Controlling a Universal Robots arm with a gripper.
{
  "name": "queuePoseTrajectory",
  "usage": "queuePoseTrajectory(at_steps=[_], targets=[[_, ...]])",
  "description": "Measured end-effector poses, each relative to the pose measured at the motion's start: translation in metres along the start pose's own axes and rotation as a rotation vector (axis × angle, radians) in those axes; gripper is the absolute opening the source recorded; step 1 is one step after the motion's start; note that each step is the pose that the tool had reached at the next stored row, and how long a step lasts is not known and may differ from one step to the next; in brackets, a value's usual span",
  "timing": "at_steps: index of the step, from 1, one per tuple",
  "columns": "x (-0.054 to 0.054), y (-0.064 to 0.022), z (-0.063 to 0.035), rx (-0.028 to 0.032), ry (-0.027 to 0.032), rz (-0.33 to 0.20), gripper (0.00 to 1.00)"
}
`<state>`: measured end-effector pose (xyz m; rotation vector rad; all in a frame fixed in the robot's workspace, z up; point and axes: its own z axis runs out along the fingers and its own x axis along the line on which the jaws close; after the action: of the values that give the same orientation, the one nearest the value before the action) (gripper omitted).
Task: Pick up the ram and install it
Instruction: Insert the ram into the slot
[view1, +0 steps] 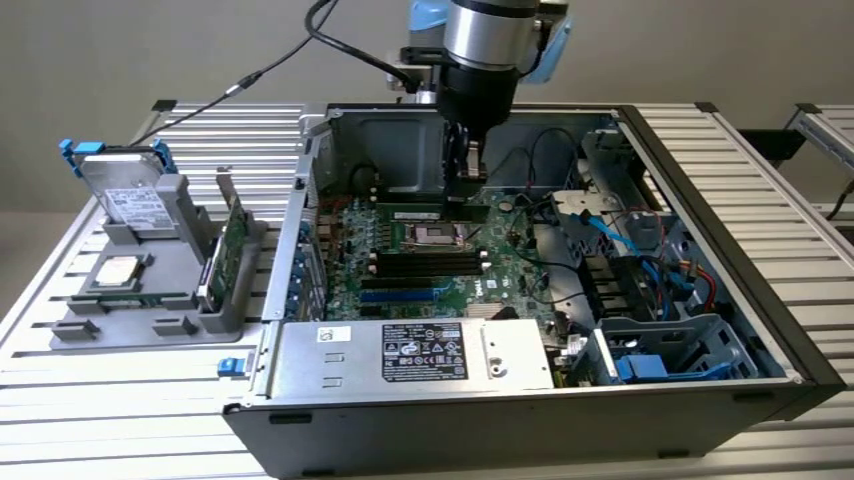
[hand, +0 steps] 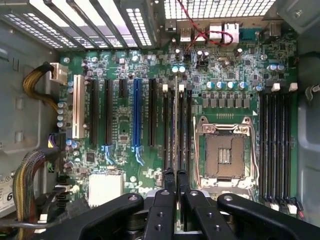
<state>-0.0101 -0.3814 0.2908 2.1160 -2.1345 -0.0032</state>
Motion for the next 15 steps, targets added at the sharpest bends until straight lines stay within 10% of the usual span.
queuePoseTrajectory(at_steps=[15], targets=[[0.002,0.0061,0.023,0.0169,-0.0111,0.014,0.13]])
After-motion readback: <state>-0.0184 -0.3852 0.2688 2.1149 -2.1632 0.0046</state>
